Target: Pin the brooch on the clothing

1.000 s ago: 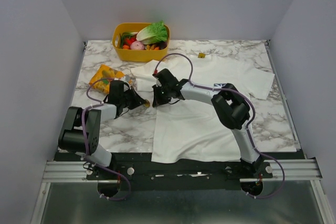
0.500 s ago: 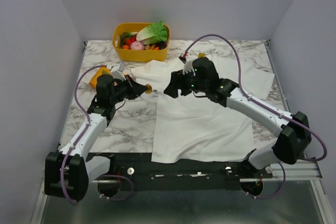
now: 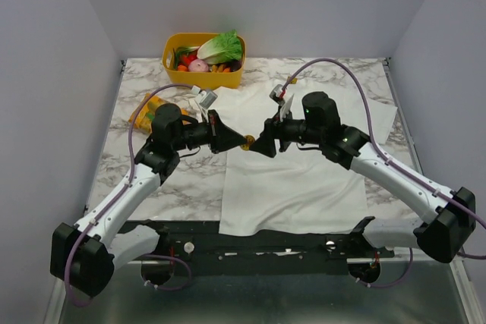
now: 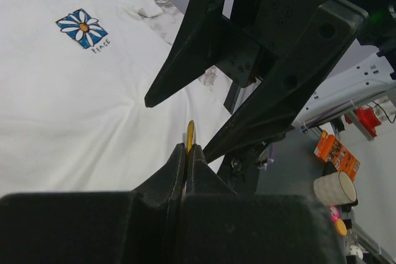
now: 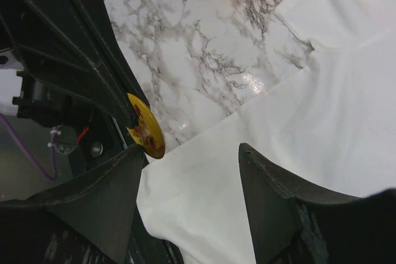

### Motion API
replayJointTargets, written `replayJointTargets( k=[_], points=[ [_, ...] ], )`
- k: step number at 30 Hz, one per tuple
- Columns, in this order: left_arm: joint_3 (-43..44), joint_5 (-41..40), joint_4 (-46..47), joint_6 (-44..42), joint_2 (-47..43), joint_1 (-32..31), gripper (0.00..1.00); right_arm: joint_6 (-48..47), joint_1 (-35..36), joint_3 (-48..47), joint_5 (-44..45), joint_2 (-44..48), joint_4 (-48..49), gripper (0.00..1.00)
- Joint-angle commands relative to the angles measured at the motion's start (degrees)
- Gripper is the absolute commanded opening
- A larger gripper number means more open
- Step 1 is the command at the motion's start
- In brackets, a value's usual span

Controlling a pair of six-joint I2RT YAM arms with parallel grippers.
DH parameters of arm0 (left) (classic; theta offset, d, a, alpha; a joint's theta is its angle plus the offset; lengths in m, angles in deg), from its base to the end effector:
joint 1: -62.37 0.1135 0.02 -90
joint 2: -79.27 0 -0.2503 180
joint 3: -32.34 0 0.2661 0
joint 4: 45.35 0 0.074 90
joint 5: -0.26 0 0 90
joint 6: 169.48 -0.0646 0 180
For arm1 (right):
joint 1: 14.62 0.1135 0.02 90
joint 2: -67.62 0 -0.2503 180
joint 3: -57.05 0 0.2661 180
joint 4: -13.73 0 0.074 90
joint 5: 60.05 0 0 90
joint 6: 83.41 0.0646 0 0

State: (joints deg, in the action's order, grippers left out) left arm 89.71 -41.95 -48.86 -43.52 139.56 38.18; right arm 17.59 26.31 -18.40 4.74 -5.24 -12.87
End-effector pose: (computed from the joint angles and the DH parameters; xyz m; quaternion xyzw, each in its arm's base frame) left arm 0.2343 -0.1577 0.3042 0.1986 0.7058 -0.5667 0.3758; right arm 0.2336 0.2390 0.3108 -0.3262 0.7601 0.3972 0.3977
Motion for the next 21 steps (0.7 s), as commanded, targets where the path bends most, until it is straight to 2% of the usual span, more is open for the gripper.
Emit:
replayJointTargets(
  k=[1, 8, 14, 15, 16, 17, 21],
  points=[
    [1.72, 2.93, -3.53, -2.92, -2.28, -1.74, 0.0, -2.13, 0.21, 1.41, -6.07, 3.51, 0.99, 0.69],
    [1.54, 2.57, -4.33, -3.53, -3.25, -2.53, 0.0, -1.51, 0.21, 3.26, -9.59, 5.27, 3.02, 0.61],
    [1.45, 2.31, -2.66, -2.74, -3.34, -3.41, 0.0, -1.16, 0.21, 3.35, -17.14, 3.43, 4.94, 0.59],
    [1.8, 2.39, -2.92, -2.83, -2.82, -3.76, 0.0, -0.73, 0.21, 3.7, -18.02, 3.51, 5.64, 0.56],
    [2.07, 2.57, -3.27, -2.92, -2.64, -4.03, 0.0, -0.37, 0.12, 3.96, -17.86, 3.6, 6.44, 0.55],
    [2.16, 2.57, -3.54, -3.27, -2.46, -4.2, 0.0, -0.37, 0.2, 4.05, -17.68, 3.69, 6.7, 0.48],
    [2.51, 2.66, -4.07, -4.06, -2.55, -5.08, 0.0, -0.46, 0.21, 4.05, -16.98, 3.95, 6.88, 0.48]
  ],
)
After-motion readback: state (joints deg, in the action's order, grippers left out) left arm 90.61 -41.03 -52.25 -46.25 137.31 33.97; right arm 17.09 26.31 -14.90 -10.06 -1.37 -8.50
